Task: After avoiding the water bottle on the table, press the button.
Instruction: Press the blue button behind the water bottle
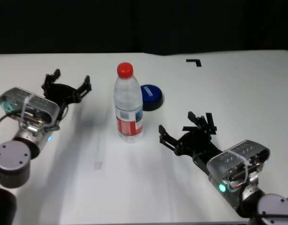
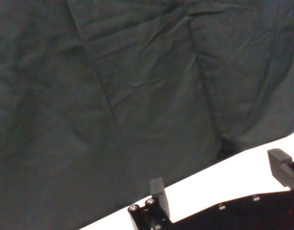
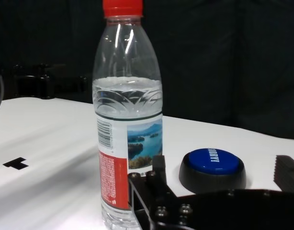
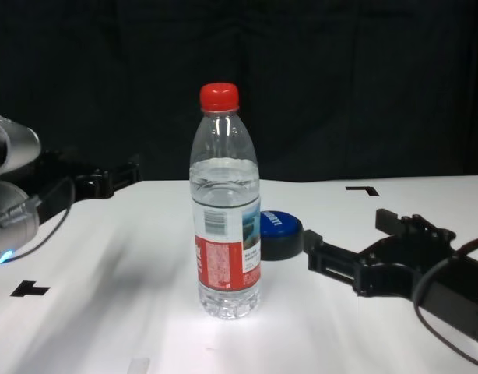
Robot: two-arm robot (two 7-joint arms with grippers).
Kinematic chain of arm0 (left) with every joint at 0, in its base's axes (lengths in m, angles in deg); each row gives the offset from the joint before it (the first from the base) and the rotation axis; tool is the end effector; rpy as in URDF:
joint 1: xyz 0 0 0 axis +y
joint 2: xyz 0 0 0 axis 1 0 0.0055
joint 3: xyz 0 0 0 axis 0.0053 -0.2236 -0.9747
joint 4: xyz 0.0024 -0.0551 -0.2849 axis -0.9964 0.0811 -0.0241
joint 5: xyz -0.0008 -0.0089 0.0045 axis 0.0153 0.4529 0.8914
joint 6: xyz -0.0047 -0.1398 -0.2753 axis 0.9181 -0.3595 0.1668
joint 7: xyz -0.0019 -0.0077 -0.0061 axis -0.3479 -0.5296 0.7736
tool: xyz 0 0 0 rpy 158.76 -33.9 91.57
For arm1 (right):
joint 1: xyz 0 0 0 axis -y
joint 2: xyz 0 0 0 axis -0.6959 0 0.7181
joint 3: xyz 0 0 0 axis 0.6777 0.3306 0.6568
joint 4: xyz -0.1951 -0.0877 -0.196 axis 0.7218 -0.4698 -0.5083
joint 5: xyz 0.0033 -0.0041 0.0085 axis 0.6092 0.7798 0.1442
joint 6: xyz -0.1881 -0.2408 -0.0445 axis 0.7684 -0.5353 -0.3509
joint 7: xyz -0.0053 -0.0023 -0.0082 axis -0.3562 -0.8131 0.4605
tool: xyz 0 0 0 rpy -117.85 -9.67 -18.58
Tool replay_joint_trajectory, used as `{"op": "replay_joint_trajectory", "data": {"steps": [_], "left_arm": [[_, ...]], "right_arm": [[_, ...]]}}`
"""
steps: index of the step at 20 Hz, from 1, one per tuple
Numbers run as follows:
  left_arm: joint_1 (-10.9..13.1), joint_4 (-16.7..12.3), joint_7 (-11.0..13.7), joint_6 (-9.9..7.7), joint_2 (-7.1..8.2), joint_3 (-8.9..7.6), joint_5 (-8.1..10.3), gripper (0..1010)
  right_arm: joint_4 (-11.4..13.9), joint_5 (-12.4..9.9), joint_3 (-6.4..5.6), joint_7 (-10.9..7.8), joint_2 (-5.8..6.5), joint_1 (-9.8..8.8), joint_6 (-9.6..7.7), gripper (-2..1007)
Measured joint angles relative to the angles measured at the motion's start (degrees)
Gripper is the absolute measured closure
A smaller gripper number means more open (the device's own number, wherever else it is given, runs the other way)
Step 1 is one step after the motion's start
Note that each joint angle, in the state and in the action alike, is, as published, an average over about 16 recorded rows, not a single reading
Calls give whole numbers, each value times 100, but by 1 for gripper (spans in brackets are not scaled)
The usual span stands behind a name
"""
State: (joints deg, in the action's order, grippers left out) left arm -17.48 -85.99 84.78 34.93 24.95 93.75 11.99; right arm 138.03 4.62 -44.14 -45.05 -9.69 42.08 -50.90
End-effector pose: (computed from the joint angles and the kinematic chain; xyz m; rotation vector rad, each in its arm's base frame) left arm 0.4138 0.0375 -0.2851 0.1935 -0.3561 1.3115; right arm 0.2959 0.0462 -0.2873 -0.0001 -0.0650 -1.0844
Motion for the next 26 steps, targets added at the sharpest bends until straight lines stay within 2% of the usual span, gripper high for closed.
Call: {"op": "replay_joint_trajectory", "data": {"steps": [14, 26], "left_arm": [[794, -1028, -197, -227, -5, -294, -107, 7], [1320, -1616, -298, -340, -92, -468, -219, 7]], "right_arm": [[0, 0, 0, 1, 0, 0, 0, 2], [0, 0, 0, 0, 0, 0, 0, 2]]}}
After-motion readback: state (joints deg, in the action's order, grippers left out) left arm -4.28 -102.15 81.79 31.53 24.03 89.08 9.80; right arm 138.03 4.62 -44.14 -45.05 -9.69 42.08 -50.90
